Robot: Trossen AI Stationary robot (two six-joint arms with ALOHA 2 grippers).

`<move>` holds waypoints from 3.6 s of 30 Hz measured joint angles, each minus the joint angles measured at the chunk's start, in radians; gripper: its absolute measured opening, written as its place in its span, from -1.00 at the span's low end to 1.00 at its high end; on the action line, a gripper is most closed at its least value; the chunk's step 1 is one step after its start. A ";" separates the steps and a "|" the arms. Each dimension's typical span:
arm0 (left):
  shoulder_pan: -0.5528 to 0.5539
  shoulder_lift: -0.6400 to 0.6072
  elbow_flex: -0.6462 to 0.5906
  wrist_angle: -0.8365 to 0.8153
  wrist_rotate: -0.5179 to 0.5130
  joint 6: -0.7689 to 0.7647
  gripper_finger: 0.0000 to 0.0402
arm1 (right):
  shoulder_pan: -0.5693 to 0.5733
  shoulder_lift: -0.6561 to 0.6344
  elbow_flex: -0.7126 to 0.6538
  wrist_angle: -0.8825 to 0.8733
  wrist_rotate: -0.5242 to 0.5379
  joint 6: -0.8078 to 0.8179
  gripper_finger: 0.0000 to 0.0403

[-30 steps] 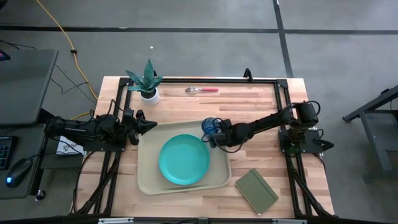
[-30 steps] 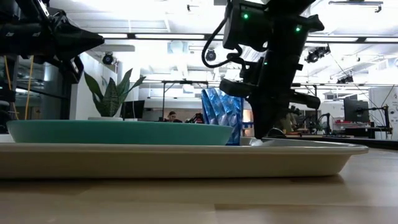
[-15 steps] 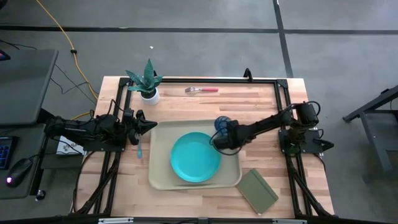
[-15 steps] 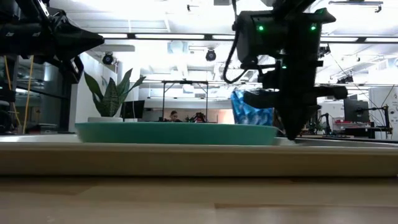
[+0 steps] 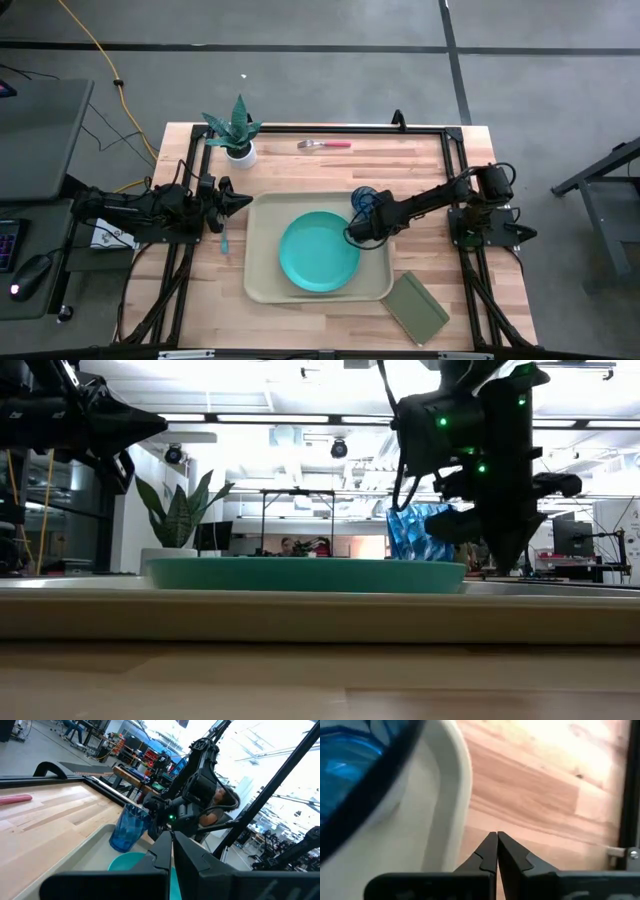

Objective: Pick and place plate/cup/fork/spoon on tray
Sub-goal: Adjust the gray tray to the center of the table

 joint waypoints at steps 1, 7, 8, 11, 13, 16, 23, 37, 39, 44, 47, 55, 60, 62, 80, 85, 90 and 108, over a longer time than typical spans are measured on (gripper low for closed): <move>0.000 0.000 0.000 0.000 0.000 0.000 -1.00 | 0.000 -0.011 0.000 -0.009 0.008 -0.004 -1.00; 0.000 0.000 0.000 0.000 0.000 0.000 -1.00 | 0.015 -0.131 -0.026 -0.049 0.065 -0.100 -1.00; 0.000 0.000 0.000 0.000 0.000 0.000 -1.00 | 0.019 -0.166 -0.052 -0.035 0.060 -0.115 -1.00; 0.000 0.000 0.000 0.000 0.000 0.000 -1.00 | 0.041 -0.296 -0.175 0.072 0.003 -0.116 -1.00; 0.000 0.000 0.000 0.000 0.000 0.000 -1.00 | 0.065 -0.398 -0.275 0.181 -0.043 -0.085 -1.00; 0.000 0.000 0.000 0.000 0.000 0.000 -1.00 | 0.108 -0.539 -0.423 0.432 -0.094 -0.021 -1.00; 0.000 0.000 0.000 0.000 0.000 0.000 -1.00 | 0.134 -0.636 -0.652 0.977 -0.077 0.009 -1.00; 0.000 0.000 0.000 0.000 0.000 0.000 -1.00 | 0.002 -0.449 -0.649 1.048 -0.059 0.038 -1.00; 0.000 0.000 0.000 0.000 0.000 0.000 -1.00 | -0.014 -0.438 -0.649 1.049 -0.040 0.039 -1.00; 0.000 0.000 0.000 0.000 0.000 0.000 -1.00 | -0.061 -0.441 -0.650 1.008 0.012 0.064 -1.00; 0.000 0.000 0.000 0.000 0.000 0.000 -1.00 | -0.092 -0.444 -0.650 0.972 0.022 0.092 -1.00; 0.000 0.000 0.000 0.000 0.000 0.000 -1.00 | -0.129 -0.444 -0.650 0.838 0.081 0.244 -1.00; 0.000 0.000 0.000 0.000 0.000 0.000 -1.00 | -0.129 -0.444 -0.650 0.800 0.100 0.302 -1.00; 0.000 0.000 0.000 0.000 0.000 0.000 -1.00 | -0.129 -0.446 -0.650 0.791 0.106 0.318 -1.00; 0.000 0.000 0.000 0.000 0.000 0.000 -1.00 | 0.026 -0.816 -0.652 0.755 -0.072 0.057 -1.00; 0.000 0.000 0.000 0.000 0.000 0.000 -1.00 | 0.140 -0.807 -0.652 0.941 -0.361 0.026 -1.00; 0.000 0.000 0.000 0.000 0.000 0.000 -1.00 | 0.273 -0.668 -0.563 1.106 -0.404 0.038 -1.00; 0.000 0.000 0.000 0.000 0.000 0.000 -1.00 | 0.355 0.170 0.315 0.508 -0.444 -0.764 -1.00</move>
